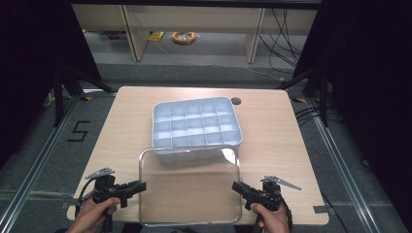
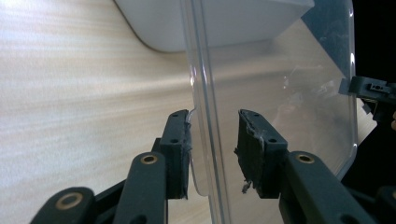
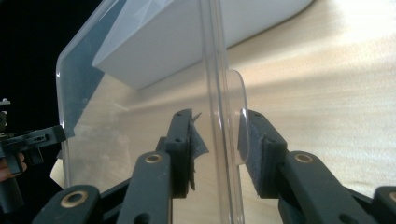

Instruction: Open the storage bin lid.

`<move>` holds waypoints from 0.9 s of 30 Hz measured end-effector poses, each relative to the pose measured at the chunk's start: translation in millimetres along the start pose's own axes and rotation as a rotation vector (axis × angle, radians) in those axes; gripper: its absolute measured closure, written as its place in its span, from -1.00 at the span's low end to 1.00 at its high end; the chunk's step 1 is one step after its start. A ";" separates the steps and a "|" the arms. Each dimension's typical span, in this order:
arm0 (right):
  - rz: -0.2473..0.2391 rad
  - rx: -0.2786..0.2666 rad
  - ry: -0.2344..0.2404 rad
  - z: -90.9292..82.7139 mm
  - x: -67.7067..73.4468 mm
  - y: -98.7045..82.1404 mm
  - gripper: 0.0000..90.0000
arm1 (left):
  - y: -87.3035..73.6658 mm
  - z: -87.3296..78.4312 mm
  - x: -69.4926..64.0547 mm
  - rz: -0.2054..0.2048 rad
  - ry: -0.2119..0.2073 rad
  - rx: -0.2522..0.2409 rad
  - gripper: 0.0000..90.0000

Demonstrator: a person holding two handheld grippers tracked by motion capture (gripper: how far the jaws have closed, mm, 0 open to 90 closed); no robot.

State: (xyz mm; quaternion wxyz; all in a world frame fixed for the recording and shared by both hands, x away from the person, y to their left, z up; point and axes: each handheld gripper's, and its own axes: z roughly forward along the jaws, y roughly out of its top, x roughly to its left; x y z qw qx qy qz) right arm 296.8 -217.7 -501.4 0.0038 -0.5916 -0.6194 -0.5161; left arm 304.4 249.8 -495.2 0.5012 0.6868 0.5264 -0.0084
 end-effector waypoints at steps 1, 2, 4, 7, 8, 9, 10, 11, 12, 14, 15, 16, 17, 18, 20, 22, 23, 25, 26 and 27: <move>0.000 0.000 0.000 0.0 0.0 0.0 0.46 | 0.0 0.0 0.0 0.000 0.000 0.000 0.41; 0.046 0.011 0.008 -3.1 4.6 -1.1 0.46 | -0.7 -2.0 1.1 0.017 -0.001 0.028 0.41; 0.023 0.014 0.000 -2.4 2.0 -1.5 0.46 | -1.4 -2.2 1.0 0.012 -0.003 0.025 0.41; 0.012 0.010 -0.002 -1.3 1.3 -2.3 0.46 | -2.9 -1.9 0.4 0.006 -0.002 0.033 0.41; 0.007 0.017 -0.013 -0.8 0.4 -3.4 0.44 | -6.1 0.2 0.8 -0.003 -0.005 0.031 0.41; 0.004 0.021 -0.010 -0.8 0.0 -4.1 0.44 | -7.4 0.4 1.5 -0.001 -0.006 0.039 0.40; 0.006 0.022 -0.017 -0.3 -0.1 -4.6 0.44 | -8.5 1.5 0.2 -0.015 0.006 0.037 0.40; 0.005 0.025 -0.019 -0.3 -0.4 -5.4 0.44 | -8.5 1.5 0.2 -0.015 0.006 0.037 0.40; 0.007 0.031 -0.022 -0.1 -0.1 -6.4 0.44 | -9.6 1.4 1.1 -0.011 -0.001 0.049 0.40; 0.006 0.039 -0.027 -0.4 -0.4 -7.5 0.43 | -10.3 2.3 0.7 -0.019 -0.001 0.044 0.40; 0.006 0.039 -0.027 -0.4 -0.4 -7.5 0.43 | -10.3 2.3 0.7 -0.019 -0.001 0.044 0.40; -0.004 0.044 -0.029 1.1 -1.8 -8.5 0.42 | -11.3 2.6 1.2 -0.007 0.005 0.056 0.40; -0.004 0.044 -0.029 1.1 -1.8 -8.5 0.42 | -11.3 2.6 1.2 -0.007 0.005 0.056 0.40; 0.056 0.061 -0.032 0.1 2.7 -9.1 0.41 | -11.6 3.7 1.5 -0.010 0.009 0.060 0.40; 0.002 0.061 -0.046 3.4 -2.8 -9.8 0.40 | -12.1 3.1 4.5 0.005 0.010 0.095 0.39; -0.002 0.063 -0.047 5.0 -3.8 -10.4 0.39 | -12.7 5.3 2.7 -0.024 0.009 0.076 0.39; -0.002 0.063 -0.047 5.0 -3.8 -10.4 0.39 | -12.6 5.5 3.1 -0.026 0.010 0.080 0.39; 0.016 0.078 -0.047 6.0 -5.2 -10.6 0.39 | -12.7 6.5 3.8 -0.029 0.005 0.083 0.38; 0.018 0.082 -0.049 7.4 -6.4 -10.6 0.38 | -12.5 6.6 4.4 -0.027 0.008 0.090 0.38; 0.044 0.085 -0.048 8.0 -5.3 -10.9 0.38 | -12.7 7.6 5.0 -0.030 0.007 0.095 0.38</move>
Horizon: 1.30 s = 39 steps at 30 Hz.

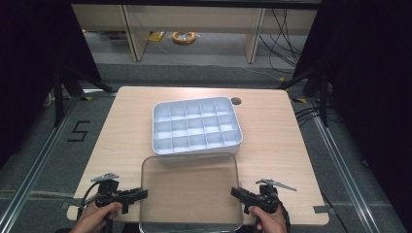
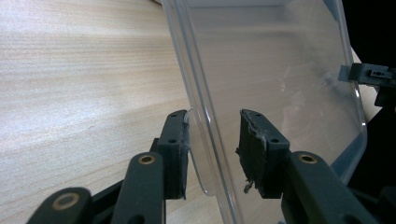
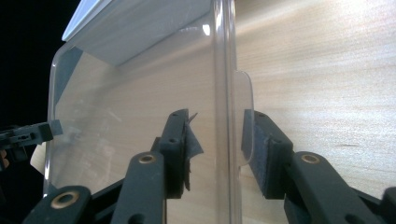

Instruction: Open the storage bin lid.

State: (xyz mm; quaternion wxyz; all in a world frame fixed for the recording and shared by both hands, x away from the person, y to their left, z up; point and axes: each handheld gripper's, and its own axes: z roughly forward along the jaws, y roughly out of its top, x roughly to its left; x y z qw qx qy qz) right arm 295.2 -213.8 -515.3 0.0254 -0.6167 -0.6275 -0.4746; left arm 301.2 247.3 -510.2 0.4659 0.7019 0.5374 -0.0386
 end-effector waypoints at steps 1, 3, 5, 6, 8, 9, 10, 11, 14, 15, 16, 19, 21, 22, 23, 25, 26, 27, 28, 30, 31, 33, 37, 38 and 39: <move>0.000 0.000 0.000 0.0 0.0 0.0 0.38 | 0.0 0.0 0.0 0.000 0.000 0.000 0.37; 0.032 0.008 -0.001 0.2 2.4 0.4 0.37 | 0.6 -0.3 2.3 0.012 0.005 0.025 0.37; -0.018 0.009 -0.014 2.6 -1.5 1.4 0.36 | 1.2 1.0 3.4 0.003 0.008 0.027 0.37; -0.018 0.009 -0.014 2.6 -1.5 1.4 0.36 | 1.2 1.0 3.4 0.003 0.008 0.027 0.36; -0.024 0.006 -0.013 4.7 -2.0 1.8 0.35 | 2.2 1.5 5.0 -0.003 0.007 0.030 0.36; -0.024 0.008 -0.017 5.5 -1.6 2.1 0.34 | 2.6 1.9 5.7 -0.002 0.006 0.031 0.36; -0.021 0.014 -0.029 6.2 -0.6 2.4 0.33 | 2.6 3.2 4.9 -0.014 0.005 0.021 0.34; -0.039 0.018 -0.023 7.2 -1.5 2.6 0.33 | 2.6 3.4 5.7 -0.012 0.008 0.040 0.31; -0.047 0.022 -0.033 8.5 -0.7 2.1 0.32 | 2.3 5.8 5.5 -0.013 0.010 0.055 0.20; -0.047 0.022 -0.033 8.5 -0.7 2.1 0.32 | 2.3 5.8 5.5 -0.013 0.010 0.055 0.16; -0.048 0.027 -0.034 8.7 0.0 2.0 0.32 | 2.0 8.4 2.6 0.004 0.030 0.040 0.16; -0.059 0.032 -0.063 9.8 0.9 1.6 0.27 | 3.4 10.7 0.7 0.005 0.037 0.040 0.02; -0.068 0.016 -0.071 10.8 1.2 2.4 0.20 | 4.5 9.9 0.9 0.012 0.047 0.029 -0.06; -0.067 0.017 -0.077 9.7 2.1 3.2 0.18 | 7.5 7.3 0.8 0.024 0.079 -0.002 -0.12; -0.080 0.008 -0.097 9.3 1.7 4.5 0.16 | 9.3 5.6 1.8 0.014 0.085 -0.030 -0.16; -0.070 -0.017 -0.104 5.3 -0.7 8.1 0.15 | 10.6 3.2 4.7 -0.002 0.097 -0.044 -0.18; -0.077 -0.027 -0.114 4.9 -2.8 9.1 0.14 | 10.5 3.1 5.4 -0.008 0.097 -0.047 -0.18; -0.075 -0.033 -0.113 4.4 -3.6 9.6 0.13 | 10.5 2.9 6.4 -0.023 0.089 -0.045 -0.18; -0.067 -0.036 -0.111 2.7 -5.0 10.2 0.12 | 10.5 3.0 6.5 -0.027 0.086 -0.048 -0.19; 0.031 -0.019 -0.096 0.4 1.5 10.4 0.10 | 11.1 3.1 5.6 -0.018 0.081 -0.051 -0.19; 0.193 0.047 -0.083 -3.7 13.5 11.4 0.09 | 11.4 3.2 5.2 -0.015 0.078 -0.054 -0.19; 0.262 0.076 -0.060 -6.6 19.2 14.0 0.05 | 11.9 3.1 4.5 0.003 0.080 -0.054 -0.22; 0.258 0.071 -0.067 -8.3 19.7 17.8 -0.03 | 13.0 3.4 3.6 0.020 0.076 -0.057 -0.28; 0.057 -0.045 -0.082 -2.9 5.9 17.5 -0.05 | 13.1 3.6 3.0 0.024 0.079 -0.060 -0.30; 0.048 -0.045 -0.087 -4.7 6.4 19.5 -0.09 | 13.7 3.2 2.8 0.037 0.073 -0.061 -0.33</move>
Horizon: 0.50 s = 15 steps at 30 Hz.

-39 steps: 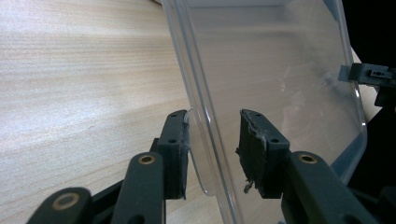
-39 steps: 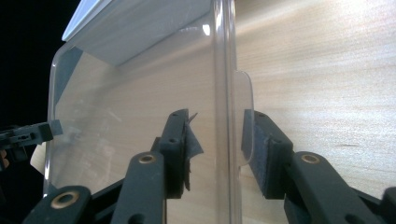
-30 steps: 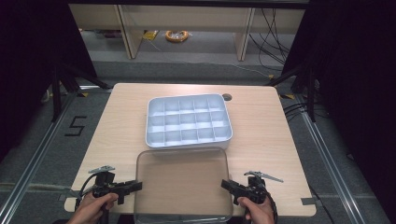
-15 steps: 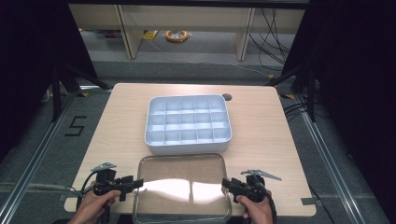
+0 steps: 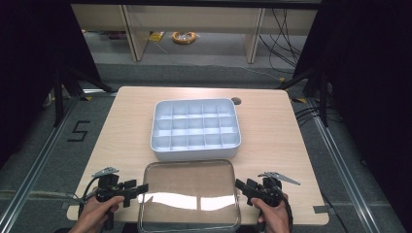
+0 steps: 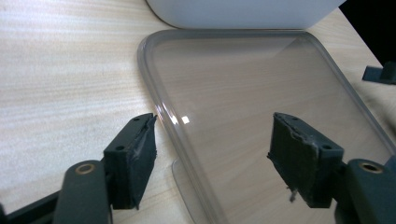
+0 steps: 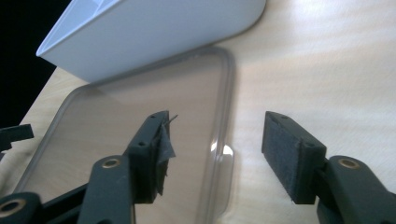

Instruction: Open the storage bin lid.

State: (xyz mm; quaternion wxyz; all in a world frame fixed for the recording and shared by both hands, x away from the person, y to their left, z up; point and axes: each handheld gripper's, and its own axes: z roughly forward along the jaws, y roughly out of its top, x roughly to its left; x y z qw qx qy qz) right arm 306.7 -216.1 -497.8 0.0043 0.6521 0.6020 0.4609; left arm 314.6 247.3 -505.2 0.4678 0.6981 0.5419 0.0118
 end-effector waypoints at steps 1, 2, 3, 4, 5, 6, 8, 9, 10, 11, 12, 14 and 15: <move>0.000 0.000 0.000 0.0 0.0 0.0 -0.09 | 0.0 0.0 0.0 0.000 0.000 0.000 -0.33; -0.177 -0.052 -0.004 0.6 -10.5 5.2 -0.12 | 0.2 0.5 -0.7 0.007 0.001 -0.015 -0.35; -0.189 -0.064 -0.011 0.0 -10.6 6.1 -0.14 | 1.0 -0.3 -1.7 0.031 0.003 -0.014 -0.37; -0.210 -0.065 -0.019 -0.2 -11.2 7.0 -0.16 | 1.3 -0.5 -1.8 0.041 0.000 -0.011 -0.39; -0.192 -0.065 -0.024 -0.7 -8.3 6.5 -0.17 | 1.6 -0.6 -2.1 0.046 -0.007 -0.008 -0.41; -0.174 -0.048 -0.013 -2.8 -6.8 6.5 -0.17 | 1.6 -0.6 -2.3 0.049 -0.016 -0.010 -0.43; -0.190 -0.057 -0.020 -3.0 -8.6 6.7 -0.22 | 2.1 -1.8 -3.2 0.068 -0.010 -0.017 -0.47; -0.218 -0.064 -0.025 -3.4 -10.3 7.5 -0.22 | 2.4 -2.1 -3.5 0.081 -0.018 -0.024 -0.49; -0.239 -0.071 -0.028 -4.3 -11.4 8.0 -0.23 | 2.5 -2.5 -3.9 0.094 -0.023 -0.024 -0.51; -0.216 -0.062 -0.029 -6.1 -9.2 7.2 -0.24 | 2.6 -2.6 -4.6 0.106 -0.026 -0.019 -0.54; -0.213 -0.068 -0.037 -6.3 -9.0 7.4 -0.25 | 1.9 -2.8 -5.2 0.116 -0.030 -0.018 -0.56; -0.253 -0.076 -0.038 -8.4 -12.0 8.9 -0.26 | 1.5 -2.8 -5.3 0.122 -0.035 -0.014 -0.56; -0.238 -0.080 -0.048 -8.7 -10.1 8.2 -0.27 | 0.8 -2.3 -6.4 0.121 -0.039 -0.015 -0.57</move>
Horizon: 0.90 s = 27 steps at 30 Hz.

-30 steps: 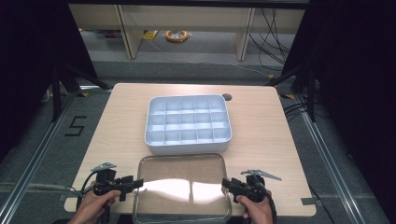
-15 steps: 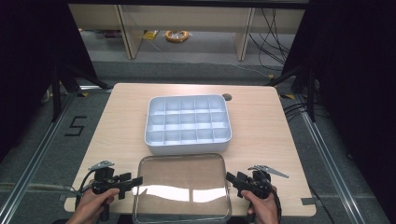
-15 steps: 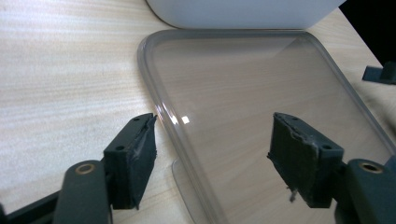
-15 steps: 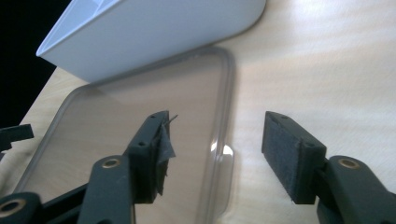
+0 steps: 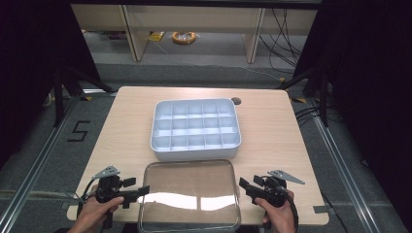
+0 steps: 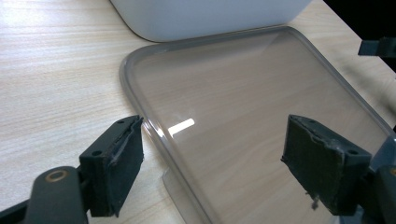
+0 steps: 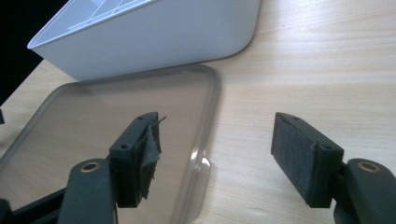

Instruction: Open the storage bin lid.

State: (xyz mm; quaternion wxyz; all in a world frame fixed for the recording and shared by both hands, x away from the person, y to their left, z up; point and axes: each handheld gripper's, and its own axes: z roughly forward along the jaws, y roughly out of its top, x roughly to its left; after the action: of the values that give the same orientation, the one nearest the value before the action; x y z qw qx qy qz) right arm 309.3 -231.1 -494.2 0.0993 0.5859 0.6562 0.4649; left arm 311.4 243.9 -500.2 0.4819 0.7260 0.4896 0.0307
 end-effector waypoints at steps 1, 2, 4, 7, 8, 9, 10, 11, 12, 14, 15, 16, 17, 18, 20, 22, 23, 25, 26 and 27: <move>-0.004 -0.003 0.006 -0.6 -0.8 0.5 -0.31 | -0.1 -0.6 -0.5 0.017 0.000 0.010 -0.60; -0.004 0.006 -0.005 -2.5 -1.2 0.7 -0.32 | -0.1 -0.6 -0.5 0.017 0.000 0.010 -0.61; -0.026 -0.006 -0.004 -1.9 -2.9 0.6 -0.33 | -0.2 -0.9 -1.3 0.021 0.001 0.011 -0.66; -0.045 -0.013 -0.014 -3.6 -1.3 0.2 -0.33 | 0.1 -2.5 -1.2 0.020 0.004 -0.002 -0.67; 0.049 0.022 -0.012 -7.6 6.7 -0.6 -0.33 | 0.2 -2.9 -1.3 0.020 0.002 -0.004 -0.67; 0.049 0.022 -0.012 -7.6 6.7 -0.6 -0.33 | 0.2 -2.9 -1.3 0.020 0.002 -0.004 -0.67; -0.061 -0.014 -0.018 -5.3 -0.5 0.1 -0.33 | 0.3 -3.6 -1.9 0.019 0.006 -0.007 -0.67; -0.070 -0.006 -0.019 -6.6 -0.1 -0.1 -0.33 | 0.6 -4.3 -2.0 0.020 -0.003 -0.005 -0.65; -0.074 0.005 -0.030 -7.5 0.3 0.1 -0.33 | 0.5 -4.2 -2.3 0.022 -0.004 -0.005 -0.65; -0.065 -0.014 -0.033 -7.8 2.6 -0.8 -0.33 | 0.2 -4.2 -2.5 0.022 -0.003 -0.007 -0.65; -0.060 0.005 -0.035 -9.7 3.3 -0.4 -0.33 | 0.0 -4.8 -2.2 0.026 -0.002 -0.005 -0.65; -0.060 0.005 -0.035 -9.7 3.3 -0.4 -0.33 | 0.0 -4.8 -2.2 0.026 -0.002 -0.005 -0.65; -0.036 0.009 -0.047 -12.7 7.0 -1.0 -0.34 | -0.4 -5.1 -2.2 0.027 0.001 -0.004 -0.65; -0.115 -0.013 -0.041 -13.1 4.0 -0.8 -0.34 | -0.7 -5.3 -2.4 0.026 0.002 -0.001 -0.65; -0.110 -0.025 -0.038 -13.3 4.7 -1.4 -0.35 | -1.5 -5.1 -3.5 0.024 0.003 -0.003 -0.65; -0.062 -0.013 -0.037 -16.6 9.3 -4.0 -0.36 | -2.1 -6.0 -4.4 0.034 0.000 0.005 -0.65; -0.073 -0.014 -0.026 -19.1 9.2 -6.5 -0.36 | -3.9 -6.6 -8.2 0.037 -0.003 0.010 -0.65; -0.120 -0.028 -0.024 -20.9 6.9 -8.4 -0.37 | -6.0 -6.3 -12.2 0.050 -0.007 0.019 -0.65; -0.125 -0.025 -0.026 -22.0 7.4 -9.5 -0.38 | -6.9 -6.1 -13.8 0.045 -0.007 0.018 -0.65; -0.130 -0.025 -0.025 -23.1 7.9 -10.4 -0.38 | -7.8 -6.1 -15.2 0.045 -0.010 0.023 -0.65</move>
State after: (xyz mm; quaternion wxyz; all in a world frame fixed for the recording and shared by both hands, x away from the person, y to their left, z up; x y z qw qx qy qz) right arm 284.3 -234.5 -485.9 0.1445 0.5466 0.6858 0.4582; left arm 295.0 237.2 -496.2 0.4751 0.7425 0.4711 0.0321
